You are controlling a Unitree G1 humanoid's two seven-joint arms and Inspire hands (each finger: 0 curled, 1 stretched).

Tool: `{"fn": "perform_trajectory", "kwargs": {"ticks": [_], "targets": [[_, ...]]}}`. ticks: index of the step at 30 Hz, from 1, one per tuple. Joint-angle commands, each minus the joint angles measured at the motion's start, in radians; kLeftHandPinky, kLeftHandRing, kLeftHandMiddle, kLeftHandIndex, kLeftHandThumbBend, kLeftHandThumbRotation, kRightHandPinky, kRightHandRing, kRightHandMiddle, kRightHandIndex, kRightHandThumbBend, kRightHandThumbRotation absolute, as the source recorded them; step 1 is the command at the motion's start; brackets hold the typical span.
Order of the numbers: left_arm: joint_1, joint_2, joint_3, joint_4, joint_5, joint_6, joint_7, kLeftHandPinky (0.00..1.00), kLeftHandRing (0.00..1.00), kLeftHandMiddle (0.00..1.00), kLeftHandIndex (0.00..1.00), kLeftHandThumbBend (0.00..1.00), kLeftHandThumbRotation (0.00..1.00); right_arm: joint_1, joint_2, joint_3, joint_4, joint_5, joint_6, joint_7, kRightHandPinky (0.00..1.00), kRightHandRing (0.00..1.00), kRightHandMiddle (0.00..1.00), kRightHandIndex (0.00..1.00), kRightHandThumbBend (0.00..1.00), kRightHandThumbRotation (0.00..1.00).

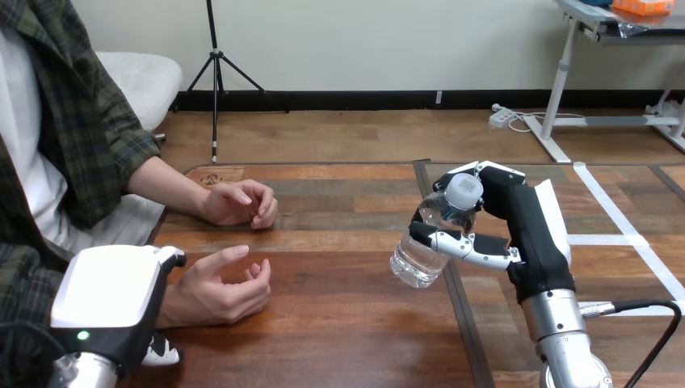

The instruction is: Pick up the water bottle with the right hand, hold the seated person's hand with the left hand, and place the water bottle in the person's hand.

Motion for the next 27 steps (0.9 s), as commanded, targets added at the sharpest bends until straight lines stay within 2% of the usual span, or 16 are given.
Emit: {"fn": "perform_trajectory", "kwargs": {"ticks": [1, 17, 27], "targets": [[-0.076, 0.043, -0.034, 0.034, -0.002, 0.019, -0.003, 0.73, 0.76, 0.78, 0.75, 0.95, 0.03, -0.074, 0.002, -0.011, -0.020, 0.023, -0.032, 0.002, 0.39, 0.42, 0.47, 0.49, 0.73, 0.00], [-0.121, 0.065, -0.091, 0.077, -0.001, 0.096, -0.047, 0.76, 0.78, 0.80, 0.77, 0.89, 0.06, -0.077, 0.000, -0.015, -0.023, 0.024, -0.023, 0.003, 0.38, 0.42, 0.47, 0.49, 0.74, 0.00], [-0.161, 0.070, -0.124, 0.136, -0.011, 0.126, -0.044, 0.76, 0.79, 0.80, 0.78, 0.88, 0.04, -0.075, -0.001, -0.016, -0.035, 0.026, -0.010, 0.006, 0.38, 0.42, 0.48, 0.49, 0.74, 0.00]]}}
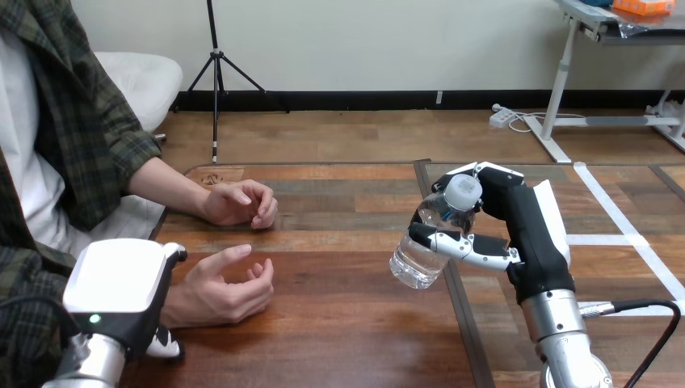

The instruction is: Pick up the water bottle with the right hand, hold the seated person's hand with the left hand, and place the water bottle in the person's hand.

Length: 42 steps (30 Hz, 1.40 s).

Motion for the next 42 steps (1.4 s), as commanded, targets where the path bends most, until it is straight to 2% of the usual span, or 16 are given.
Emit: {"fn": "perform_trajectory", "kwargs": {"ticks": [1, 17, 32, 42], "targets": [[-0.063, 0.025, -0.030, 0.056, -0.004, 0.022, -0.003, 0.76, 0.79, 0.80, 0.78, 0.87, 0.04, -0.075, 0.000, -0.016, -0.037, 0.027, -0.009, 0.000, 0.38, 0.42, 0.48, 0.49, 0.74, 0.00], [-0.118, 0.037, -0.083, 0.140, -0.022, 0.049, 0.023, 0.76, 0.79, 0.81, 0.79, 0.86, 0.03, -0.078, 0.004, -0.018, -0.030, 0.060, -0.014, 0.027, 0.38, 0.42, 0.48, 0.49, 0.74, 0.00], [-0.155, 0.041, -0.121, 0.183, -0.037, 0.068, 0.021, 0.76, 0.79, 0.81, 0.79, 0.85, 0.03, -0.079, -0.001, -0.016, -0.038, 0.050, -0.006, 0.021, 0.38, 0.42, 0.47, 0.49, 0.74, 0.00], [-0.163, 0.037, -0.134, 0.192, -0.063, 0.057, 0.030, 0.74, 0.78, 0.80, 0.78, 0.85, 0.02, -0.078, -0.003, -0.018, -0.044, 0.055, 0.002, 0.025, 0.39, 0.42, 0.47, 0.49, 0.75, 0.00]]}}
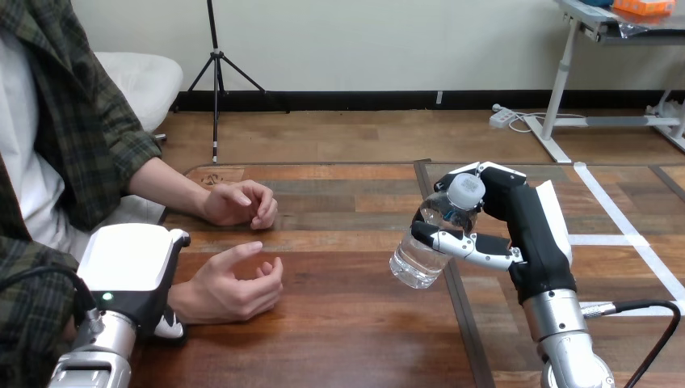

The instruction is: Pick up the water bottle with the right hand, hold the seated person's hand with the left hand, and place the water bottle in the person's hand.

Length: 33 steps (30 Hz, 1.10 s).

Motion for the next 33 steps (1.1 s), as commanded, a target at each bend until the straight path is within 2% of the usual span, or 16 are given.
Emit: {"fn": "perform_trajectory", "kwargs": {"ticks": [1, 10, 23, 33], "targets": [[-0.026, 0.012, -0.038, 0.045, -0.016, -0.006, 0.001, 0.74, 0.78, 0.80, 0.78, 0.85, 0.02, -0.077, -0.004, -0.017, -0.046, 0.016, -0.004, -0.004, 0.39, 0.42, 0.47, 0.49, 0.75, 0.00], [-0.031, 0.007, -0.050, 0.049, -0.055, -0.025, -0.003, 0.74, 0.78, 0.80, 0.78, 0.84, 0.00, -0.073, -0.011, -0.017, -0.059, 0.008, 0.006, -0.008, 0.39, 0.42, 0.47, 0.49, 0.75, 0.00], [-0.035, 0.004, -0.079, 0.044, -0.077, -0.026, -0.011, 0.74, 0.78, 0.81, 0.79, 0.82, 0.00, -0.072, -0.020, -0.018, -0.066, 0.005, 0.013, -0.005, 0.38, 0.42, 0.47, 0.49, 0.74, 0.00], [-0.042, -0.006, -0.105, 0.052, -0.084, -0.023, -0.005, 0.74, 0.78, 0.80, 0.78, 0.83, 0.00, -0.080, -0.026, -0.018, -0.051, 0.008, -0.006, 0.003, 0.38, 0.43, 0.48, 0.49, 0.73, 0.00]]}}
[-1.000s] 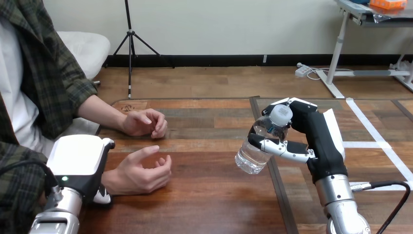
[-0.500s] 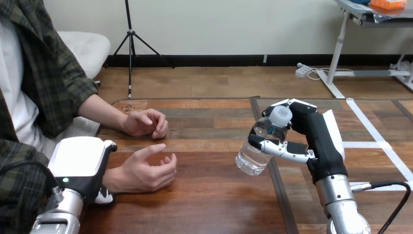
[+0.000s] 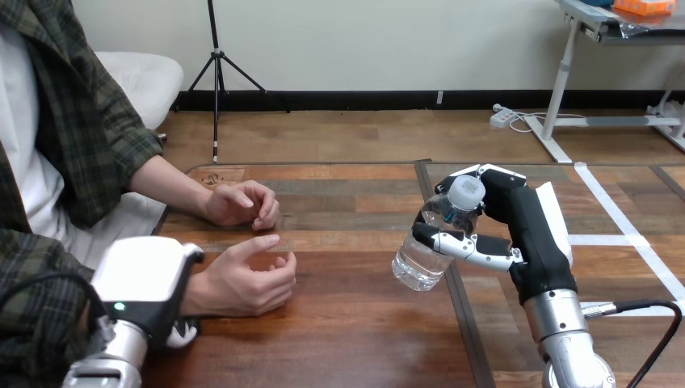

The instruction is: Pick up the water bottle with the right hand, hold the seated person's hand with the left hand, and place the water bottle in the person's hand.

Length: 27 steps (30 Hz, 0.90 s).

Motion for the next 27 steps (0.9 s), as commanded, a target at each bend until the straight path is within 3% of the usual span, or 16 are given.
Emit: {"fn": "perform_trajectory", "kwargs": {"ticks": [1, 8, 17, 27], "targets": [[-0.039, -0.016, -0.037, 0.020, -0.016, -0.008, -0.005, 0.73, 0.78, 0.80, 0.78, 0.83, 0.00, -0.081, -0.022, -0.017, -0.049, 0.014, -0.029, 0.005, 0.38, 0.43, 0.48, 0.49, 0.73, 0.00], [-0.042, -0.019, -0.049, 0.024, -0.027, -0.007, -0.007, 0.74, 0.78, 0.80, 0.78, 0.82, 0.00, -0.083, -0.022, -0.019, -0.046, 0.018, -0.025, 0.009, 0.38, 0.43, 0.48, 0.49, 0.73, 0.00], [-0.048, -0.020, -0.056, 0.056, -0.060, -0.048, 0.020, 0.73, 0.77, 0.79, 0.78, 0.83, 0.00, -0.086, -0.017, -0.024, -0.041, 0.037, -0.026, 0.030, 0.38, 0.42, 0.48, 0.49, 0.73, 0.00], [-0.060, -0.028, -0.074, 0.082, -0.084, -0.062, 0.016, 0.72, 0.76, 0.79, 0.77, 0.82, 0.00, -0.084, -0.018, -0.022, -0.047, 0.024, -0.023, 0.023, 0.38, 0.43, 0.48, 0.49, 0.73, 0.00]]}}
